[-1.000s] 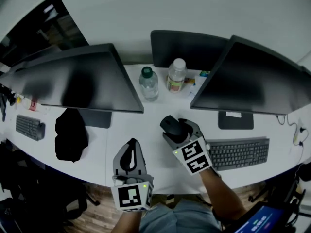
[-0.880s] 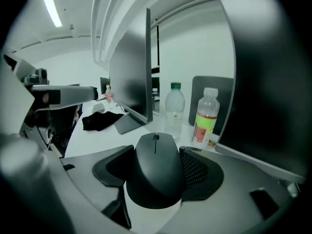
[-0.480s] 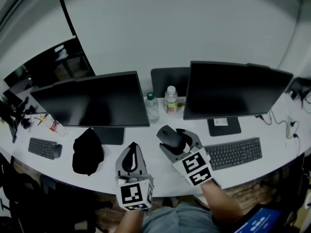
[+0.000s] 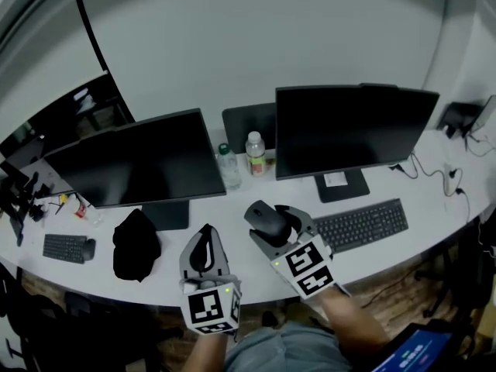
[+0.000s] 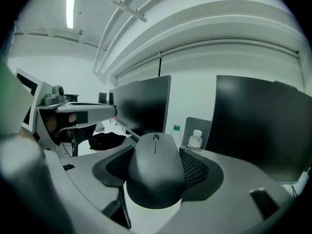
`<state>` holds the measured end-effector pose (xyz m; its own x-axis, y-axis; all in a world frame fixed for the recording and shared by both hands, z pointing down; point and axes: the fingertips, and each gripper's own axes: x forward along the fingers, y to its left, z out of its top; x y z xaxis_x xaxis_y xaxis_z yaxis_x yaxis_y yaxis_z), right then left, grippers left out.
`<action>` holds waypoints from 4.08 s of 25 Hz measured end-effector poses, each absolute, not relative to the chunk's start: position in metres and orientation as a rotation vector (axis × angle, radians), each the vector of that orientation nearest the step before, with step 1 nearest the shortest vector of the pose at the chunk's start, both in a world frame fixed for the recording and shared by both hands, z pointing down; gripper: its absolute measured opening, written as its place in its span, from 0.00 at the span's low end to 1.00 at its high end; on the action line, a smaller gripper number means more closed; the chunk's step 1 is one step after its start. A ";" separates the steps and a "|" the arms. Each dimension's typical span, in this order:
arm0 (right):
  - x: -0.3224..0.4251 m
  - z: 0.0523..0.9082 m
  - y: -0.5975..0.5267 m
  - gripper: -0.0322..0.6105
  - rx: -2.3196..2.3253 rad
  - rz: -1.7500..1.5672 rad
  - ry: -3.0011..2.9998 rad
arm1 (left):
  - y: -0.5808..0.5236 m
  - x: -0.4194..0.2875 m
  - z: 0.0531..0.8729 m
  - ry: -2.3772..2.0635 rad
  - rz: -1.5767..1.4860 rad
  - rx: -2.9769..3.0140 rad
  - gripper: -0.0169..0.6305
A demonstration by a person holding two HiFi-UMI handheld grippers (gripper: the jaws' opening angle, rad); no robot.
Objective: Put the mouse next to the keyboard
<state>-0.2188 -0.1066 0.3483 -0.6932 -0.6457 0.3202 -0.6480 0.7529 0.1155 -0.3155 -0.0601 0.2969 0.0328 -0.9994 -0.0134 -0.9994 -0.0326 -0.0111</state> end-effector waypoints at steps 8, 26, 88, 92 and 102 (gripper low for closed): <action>-0.156 0.356 -0.104 0.52 1.135 0.054 -2.521 | -0.079 -0.254 0.301 2.024 0.002 -2.403 0.03; 0.100 0.371 -0.141 0.52 1.468 0.179 -2.341 | -0.144 -0.002 0.317 1.705 -0.047 -2.675 0.03; 0.373 0.581 -0.229 0.66 1.452 0.623 -2.028 | -0.235 0.221 0.458 1.646 -0.443 -2.906 0.03; 0.374 0.550 -0.228 0.66 1.523 0.573 -2.047 | -0.230 0.210 0.435 1.645 -0.394 -2.881 0.03; 0.294 0.369 -0.199 0.39 1.768 0.259 -2.334 | -0.199 0.168 0.303 1.521 -0.117 -2.757 0.03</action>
